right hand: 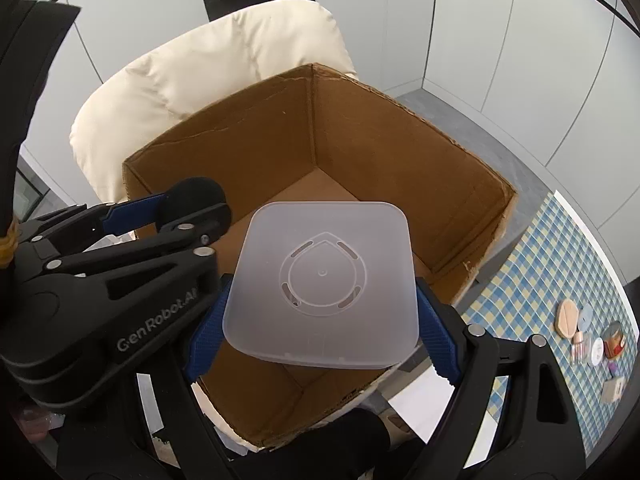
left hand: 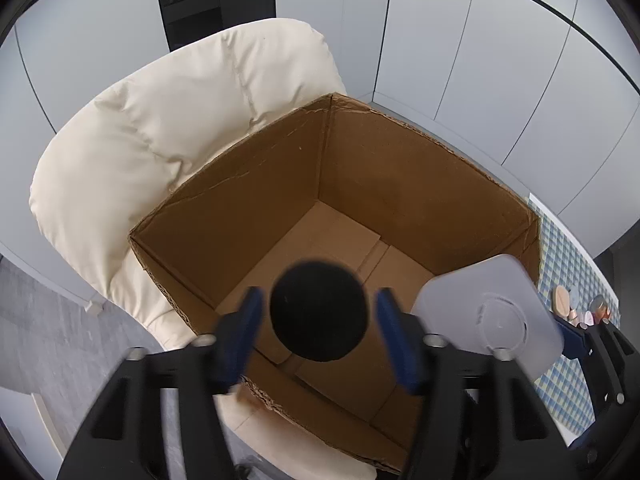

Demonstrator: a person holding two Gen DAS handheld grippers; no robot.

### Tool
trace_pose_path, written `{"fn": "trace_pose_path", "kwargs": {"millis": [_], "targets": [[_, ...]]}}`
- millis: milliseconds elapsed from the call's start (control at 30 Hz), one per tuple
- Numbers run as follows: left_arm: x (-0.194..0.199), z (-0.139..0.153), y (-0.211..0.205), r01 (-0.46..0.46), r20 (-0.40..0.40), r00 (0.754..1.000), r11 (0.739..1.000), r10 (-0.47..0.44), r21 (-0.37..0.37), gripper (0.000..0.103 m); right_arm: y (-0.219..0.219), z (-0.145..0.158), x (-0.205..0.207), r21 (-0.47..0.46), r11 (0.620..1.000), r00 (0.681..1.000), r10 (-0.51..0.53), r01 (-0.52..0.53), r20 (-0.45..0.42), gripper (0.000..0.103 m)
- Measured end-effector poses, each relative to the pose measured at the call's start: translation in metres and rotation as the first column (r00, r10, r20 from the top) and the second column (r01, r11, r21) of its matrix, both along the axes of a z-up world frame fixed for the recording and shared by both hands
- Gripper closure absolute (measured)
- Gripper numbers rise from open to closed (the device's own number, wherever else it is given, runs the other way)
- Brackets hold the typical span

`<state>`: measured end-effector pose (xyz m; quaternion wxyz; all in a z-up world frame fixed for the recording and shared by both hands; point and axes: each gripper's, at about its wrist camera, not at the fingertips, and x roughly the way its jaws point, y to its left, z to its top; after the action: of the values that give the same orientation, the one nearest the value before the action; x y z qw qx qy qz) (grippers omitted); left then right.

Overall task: Organize objects
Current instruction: 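Open the left gripper to drop the sponge while the right gripper drops the clear box, then withdraw both open grippers from the cardboard box toward the checked table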

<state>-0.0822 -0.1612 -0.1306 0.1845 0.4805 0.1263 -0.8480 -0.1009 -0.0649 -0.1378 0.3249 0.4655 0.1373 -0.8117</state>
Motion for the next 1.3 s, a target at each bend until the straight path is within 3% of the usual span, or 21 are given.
{"fn": "trace_pose_path", "kwargs": {"millis": [33,100,267,1300], "targets": [[0.000,0.001,0.000,0.003,-0.004,1.000,1.000,-0.003,0.011,0.012,0.000,0.002,0.002,-0.012,1.000,1.000,0.004,-0.004,-0.009,0.017],[0.002,0.005,-0.002,-0.014,-0.011,1.000,1.000,0.014,0.008,0.001,0.001,0.006,0.006,-0.047,0.999,0.999,0.010,-0.012,-0.031,0.014],[0.006,0.010,-0.004,-0.031,-0.030,0.999,0.999,0.030,-0.008,0.001,0.000,0.013,0.011,-0.064,0.998,0.996,0.003,-0.009,-0.086,0.002],[0.043,0.026,-0.002,-0.069,-0.042,0.997,0.997,0.069,-0.018,0.001,0.034,0.015,0.017,-0.036,0.995,0.994,-0.090,0.088,-0.067,0.002]]}}
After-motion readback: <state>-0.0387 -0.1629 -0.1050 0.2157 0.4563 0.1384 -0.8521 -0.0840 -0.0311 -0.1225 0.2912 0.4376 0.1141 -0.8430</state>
